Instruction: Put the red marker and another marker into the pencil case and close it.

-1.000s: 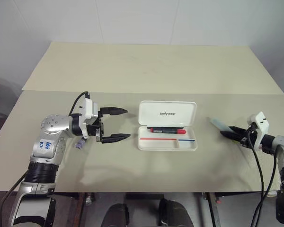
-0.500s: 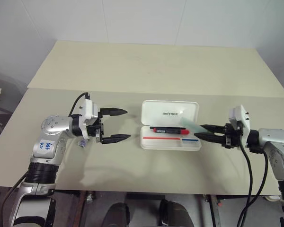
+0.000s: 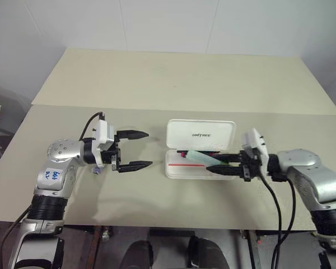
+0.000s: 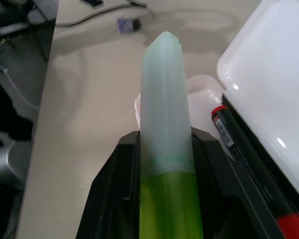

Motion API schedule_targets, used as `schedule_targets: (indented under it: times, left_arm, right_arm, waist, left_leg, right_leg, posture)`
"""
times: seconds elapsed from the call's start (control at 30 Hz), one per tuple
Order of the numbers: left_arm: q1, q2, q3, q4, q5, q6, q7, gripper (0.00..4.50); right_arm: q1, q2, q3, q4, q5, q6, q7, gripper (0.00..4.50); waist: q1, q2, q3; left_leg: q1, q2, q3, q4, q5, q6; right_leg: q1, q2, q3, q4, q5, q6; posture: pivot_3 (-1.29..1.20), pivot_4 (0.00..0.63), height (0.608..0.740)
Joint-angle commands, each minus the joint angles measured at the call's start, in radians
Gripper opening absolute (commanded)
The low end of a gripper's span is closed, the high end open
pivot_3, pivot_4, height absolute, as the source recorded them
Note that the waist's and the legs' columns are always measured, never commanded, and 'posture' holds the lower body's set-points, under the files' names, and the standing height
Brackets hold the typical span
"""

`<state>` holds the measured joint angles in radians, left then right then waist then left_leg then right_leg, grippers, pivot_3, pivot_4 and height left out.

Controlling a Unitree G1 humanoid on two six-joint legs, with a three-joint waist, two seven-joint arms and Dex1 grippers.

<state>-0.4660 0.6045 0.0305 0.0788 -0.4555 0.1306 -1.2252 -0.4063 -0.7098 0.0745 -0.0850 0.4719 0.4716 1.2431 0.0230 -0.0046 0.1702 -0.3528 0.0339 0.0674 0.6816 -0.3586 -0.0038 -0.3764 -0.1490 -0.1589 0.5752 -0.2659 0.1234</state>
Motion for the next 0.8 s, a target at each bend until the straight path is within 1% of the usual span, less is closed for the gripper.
schedule_targets:
  times: [0.03, 0.27, 0.47, 0.67, 0.73, 0.8]
  left_arm:
    - [-0.014, 0.009, 0.017, -0.032, -0.013, -0.004, -0.002, 4.50]
    - [-0.001, 0.014, 0.024, -0.051, -0.017, 0.004, 0.007, 4.50]
    - [0.017, 0.013, 0.028, -0.073, -0.019, 0.012, 0.020, 4.50]
    - [0.013, 0.013, 0.030, -0.072, -0.018, 0.011, 0.025, 4.50]
    - [0.011, 0.013, 0.031, -0.073, -0.018, 0.011, 0.027, 4.50]
    - [0.010, 0.013, 0.031, -0.074, -0.018, 0.010, 0.029, 4.50]
  right_arm:
    - [-0.048, 0.025, 0.059, 0.083, -0.057, -0.093, 0.055, 0.99]
    - [-0.128, 0.092, 0.132, 0.209, -0.109, -0.146, 0.109, 0.99]
    - [-0.181, 0.133, 0.161, 0.257, -0.124, -0.150, 0.135, 0.99]
    - [-0.217, 0.150, 0.194, 0.318, -0.159, -0.204, 0.183, 0.99]
    - [-0.232, 0.144, 0.198, 0.336, -0.151, -0.172, 0.213, 0.99]
    - [-0.239, 0.144, 0.198, 0.350, -0.159, -0.199, 0.231, 0.99]
  waist:
    - [0.000, 0.000, 0.000]
    - [-0.002, 0.000, 0.000]
    - [-0.003, 0.000, 0.000]
    - [-0.003, 0.000, 0.000]
    - [-0.005, 0.000, 0.000]
    - [-0.005, 0.000, 0.000]
  left_leg:
    - [0.000, 0.000, 0.000, 0.000, 0.000, 0.000]
    - [0.000, 0.000, 0.000, -0.001, 0.000, 0.000]
    - [0.000, 0.000, 0.000, 0.000, 0.000, 0.000]
    - [0.000, 0.000, 0.000, 0.000, 0.000, 0.000]
    - [0.000, 0.000, 0.000, 0.000, 0.000, 0.000]
    - [0.000, 0.000, 0.000, 0.000, 0.000, 0.000]
  right_leg:
    - [0.000, 0.000, 0.000, 0.000, 0.000, 0.000]
    - [-0.001, 0.000, -0.001, 0.000, 0.000, 0.000]
    - [-0.001, 0.000, -0.001, 0.000, 0.000, 0.000]
    - [-0.001, 0.000, 0.000, 0.000, 0.000, 0.000]
    - [-0.001, 0.000, 0.000, 0.000, 0.000, 0.000]
    - [-0.001, 0.000, 0.000, 0.000, 0.000, 0.000]
  posture:
    - [0.00, 0.150, 0.740]
    - [0.00, 0.150, 0.740]
    - [0.00, 0.150, 0.740]
    - [0.00, 0.150, 0.740]
    - [0.00, 0.150, 0.740]
    - [0.00, 0.150, 0.740]
